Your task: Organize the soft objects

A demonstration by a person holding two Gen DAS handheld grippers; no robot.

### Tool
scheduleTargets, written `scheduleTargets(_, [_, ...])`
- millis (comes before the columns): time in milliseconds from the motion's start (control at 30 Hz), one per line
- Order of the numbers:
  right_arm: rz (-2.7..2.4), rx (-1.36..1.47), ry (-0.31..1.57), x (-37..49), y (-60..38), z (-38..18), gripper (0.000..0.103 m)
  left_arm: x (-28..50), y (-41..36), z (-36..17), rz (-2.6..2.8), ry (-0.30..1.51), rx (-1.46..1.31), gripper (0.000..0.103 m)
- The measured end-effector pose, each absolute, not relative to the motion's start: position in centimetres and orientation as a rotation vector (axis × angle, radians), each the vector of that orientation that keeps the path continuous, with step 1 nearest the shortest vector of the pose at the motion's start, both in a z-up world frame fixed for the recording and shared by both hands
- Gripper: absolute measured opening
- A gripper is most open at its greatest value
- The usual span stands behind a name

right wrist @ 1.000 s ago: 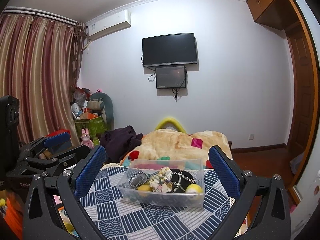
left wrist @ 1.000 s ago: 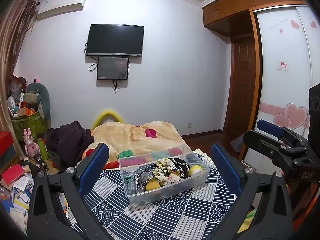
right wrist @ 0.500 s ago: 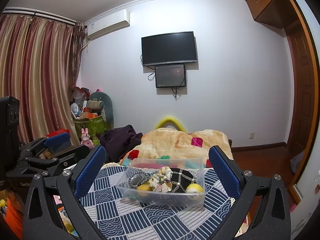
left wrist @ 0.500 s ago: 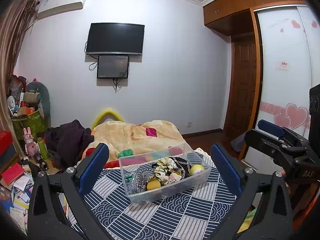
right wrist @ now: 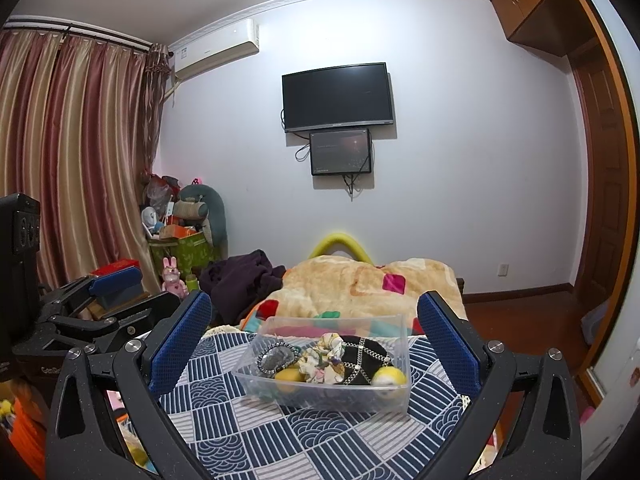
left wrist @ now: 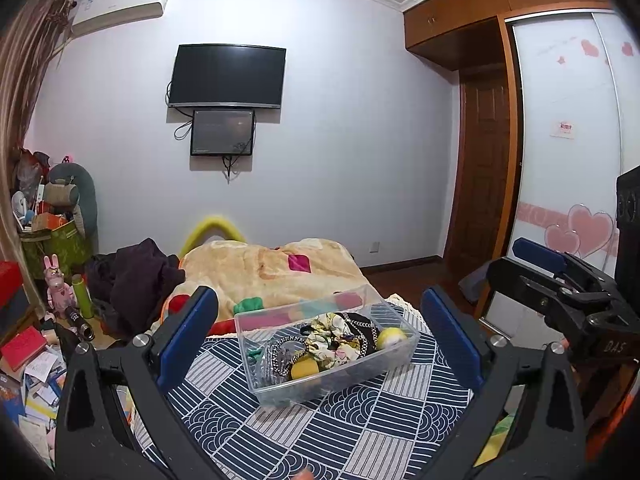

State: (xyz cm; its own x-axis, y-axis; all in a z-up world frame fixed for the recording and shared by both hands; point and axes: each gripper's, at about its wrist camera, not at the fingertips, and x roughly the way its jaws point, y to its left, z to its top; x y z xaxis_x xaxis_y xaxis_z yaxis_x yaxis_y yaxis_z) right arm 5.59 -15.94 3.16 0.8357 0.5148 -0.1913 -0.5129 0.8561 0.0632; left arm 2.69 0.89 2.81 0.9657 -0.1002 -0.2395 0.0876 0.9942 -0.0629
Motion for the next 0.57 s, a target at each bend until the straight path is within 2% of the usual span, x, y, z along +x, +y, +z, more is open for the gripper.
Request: scheduleTargets(567, [0.543, 0.012, 0.211, 5.65, -16.00, 3.03, 0.103, 2.30, 0.44, 2.82, -0.110, 0.243, -0.041, 0.103])
